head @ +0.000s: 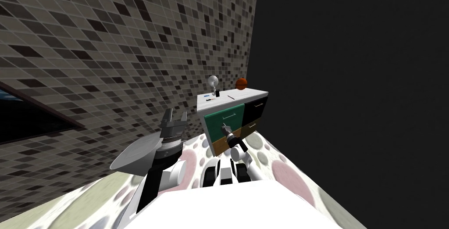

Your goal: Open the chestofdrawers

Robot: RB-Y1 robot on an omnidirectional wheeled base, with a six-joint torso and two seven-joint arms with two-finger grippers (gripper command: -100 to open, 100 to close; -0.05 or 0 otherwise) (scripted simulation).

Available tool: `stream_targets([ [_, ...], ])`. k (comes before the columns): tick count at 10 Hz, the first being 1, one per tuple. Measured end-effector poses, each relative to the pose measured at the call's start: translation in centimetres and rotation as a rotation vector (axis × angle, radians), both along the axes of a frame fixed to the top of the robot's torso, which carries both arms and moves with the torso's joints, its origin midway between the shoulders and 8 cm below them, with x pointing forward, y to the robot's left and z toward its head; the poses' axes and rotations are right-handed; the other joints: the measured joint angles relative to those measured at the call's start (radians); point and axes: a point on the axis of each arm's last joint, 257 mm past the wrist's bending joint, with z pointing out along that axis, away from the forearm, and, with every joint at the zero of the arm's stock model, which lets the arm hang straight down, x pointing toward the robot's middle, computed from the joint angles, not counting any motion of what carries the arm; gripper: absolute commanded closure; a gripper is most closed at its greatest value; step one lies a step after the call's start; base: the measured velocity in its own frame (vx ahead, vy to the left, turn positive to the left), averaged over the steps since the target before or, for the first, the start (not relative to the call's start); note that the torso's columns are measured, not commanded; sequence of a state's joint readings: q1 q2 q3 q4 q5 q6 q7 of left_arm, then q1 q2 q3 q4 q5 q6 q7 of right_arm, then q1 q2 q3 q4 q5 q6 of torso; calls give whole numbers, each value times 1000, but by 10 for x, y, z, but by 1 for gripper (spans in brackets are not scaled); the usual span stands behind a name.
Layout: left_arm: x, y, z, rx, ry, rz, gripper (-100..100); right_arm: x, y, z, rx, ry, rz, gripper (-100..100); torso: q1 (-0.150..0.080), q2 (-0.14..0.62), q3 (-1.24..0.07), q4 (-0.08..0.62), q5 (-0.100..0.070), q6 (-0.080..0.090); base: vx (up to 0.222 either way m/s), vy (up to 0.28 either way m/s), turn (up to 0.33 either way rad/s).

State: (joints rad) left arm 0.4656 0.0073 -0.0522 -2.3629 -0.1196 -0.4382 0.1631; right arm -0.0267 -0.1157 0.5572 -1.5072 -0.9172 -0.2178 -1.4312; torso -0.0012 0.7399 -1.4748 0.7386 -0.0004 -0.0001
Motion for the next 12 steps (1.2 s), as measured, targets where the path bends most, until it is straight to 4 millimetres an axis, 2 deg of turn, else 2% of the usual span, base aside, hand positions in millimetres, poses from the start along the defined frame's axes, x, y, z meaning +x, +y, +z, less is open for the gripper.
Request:
stream_targets([
  [8,0,0,0,0,0,0,0,-17,4,36,365,90,23,100,2,-2,-1,-1,1,0,-56,-28,-73],
  [9,0,0,0,0,0,0,0,-17,4,37,373,92,24,-100,2,-4,-2,-1,1,0,36,-7,54],
  [12,0,0,0,0,0,0,0,-23,6,41,449,111,32,-100,2,-5,-4,-2,1,0,97,14,56],
])
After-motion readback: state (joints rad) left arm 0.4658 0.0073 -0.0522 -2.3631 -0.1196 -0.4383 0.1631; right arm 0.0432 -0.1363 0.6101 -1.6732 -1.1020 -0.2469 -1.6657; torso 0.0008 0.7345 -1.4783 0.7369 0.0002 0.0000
